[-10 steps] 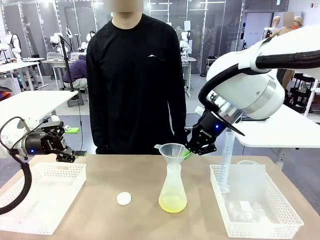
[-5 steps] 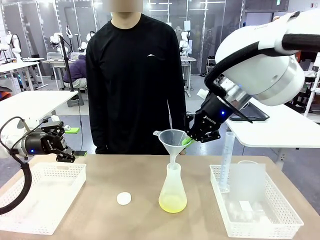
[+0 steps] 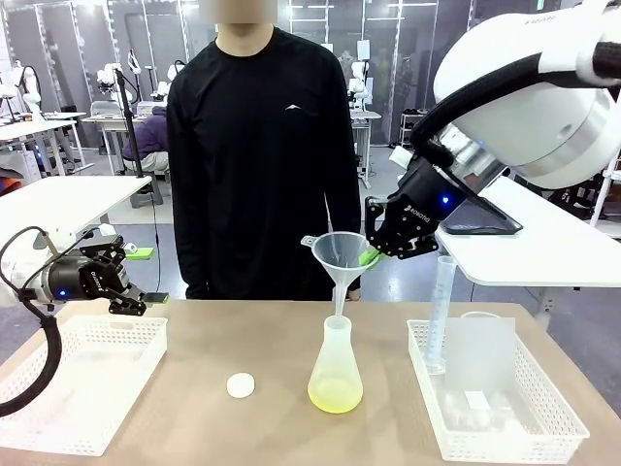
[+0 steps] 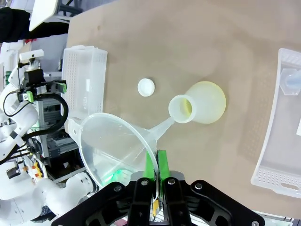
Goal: Prepare the solutions needed for the experiment.
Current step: Once the solution is in the Big flask , pick up the Plastic Funnel and place it back into the right Organizing basket.
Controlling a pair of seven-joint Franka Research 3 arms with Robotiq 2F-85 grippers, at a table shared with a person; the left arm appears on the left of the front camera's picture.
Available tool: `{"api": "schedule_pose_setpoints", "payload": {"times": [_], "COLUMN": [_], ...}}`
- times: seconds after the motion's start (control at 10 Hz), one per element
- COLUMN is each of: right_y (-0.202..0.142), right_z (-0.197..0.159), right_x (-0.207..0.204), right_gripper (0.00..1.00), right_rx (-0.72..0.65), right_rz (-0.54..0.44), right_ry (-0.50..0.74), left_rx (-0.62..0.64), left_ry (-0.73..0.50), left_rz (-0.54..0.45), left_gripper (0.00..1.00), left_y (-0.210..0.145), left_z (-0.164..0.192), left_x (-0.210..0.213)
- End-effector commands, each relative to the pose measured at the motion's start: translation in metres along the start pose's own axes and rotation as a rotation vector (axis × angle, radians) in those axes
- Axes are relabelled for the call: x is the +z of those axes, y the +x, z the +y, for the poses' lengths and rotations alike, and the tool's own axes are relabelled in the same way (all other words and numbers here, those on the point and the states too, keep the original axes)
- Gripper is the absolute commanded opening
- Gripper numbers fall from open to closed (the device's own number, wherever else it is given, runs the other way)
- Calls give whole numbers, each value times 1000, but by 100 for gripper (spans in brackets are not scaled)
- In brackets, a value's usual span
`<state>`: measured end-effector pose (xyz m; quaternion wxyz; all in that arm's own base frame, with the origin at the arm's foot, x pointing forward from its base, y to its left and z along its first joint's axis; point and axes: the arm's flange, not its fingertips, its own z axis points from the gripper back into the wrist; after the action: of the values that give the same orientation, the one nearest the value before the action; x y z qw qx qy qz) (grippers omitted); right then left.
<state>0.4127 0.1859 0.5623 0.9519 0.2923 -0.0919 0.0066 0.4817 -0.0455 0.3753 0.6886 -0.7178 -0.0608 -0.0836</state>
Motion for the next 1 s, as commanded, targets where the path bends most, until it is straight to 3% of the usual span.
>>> {"api": "schedule_pose_setpoints", "payload": {"times": [0.0, 0.4, 0.9], "right_y": [0, -10, -25], "right_z": [-3, -40, -163], "right_x": [2, 30, 105], "right_gripper": [0, 0, 0], "right_rx": [-22, 8, -104], "right_rz": [9, 18, -134], "right_ry": [-4, -13, -32], "left_rx": [-4, -4, -4], "left_ry": [-11, -11, -11], "left_rz": [4, 4, 4], "left_gripper": [100, 100, 100], "left_y": [-1, -1, -1], "left_z": [-2, -2, -2], "left_x": [0, 0, 0]}}
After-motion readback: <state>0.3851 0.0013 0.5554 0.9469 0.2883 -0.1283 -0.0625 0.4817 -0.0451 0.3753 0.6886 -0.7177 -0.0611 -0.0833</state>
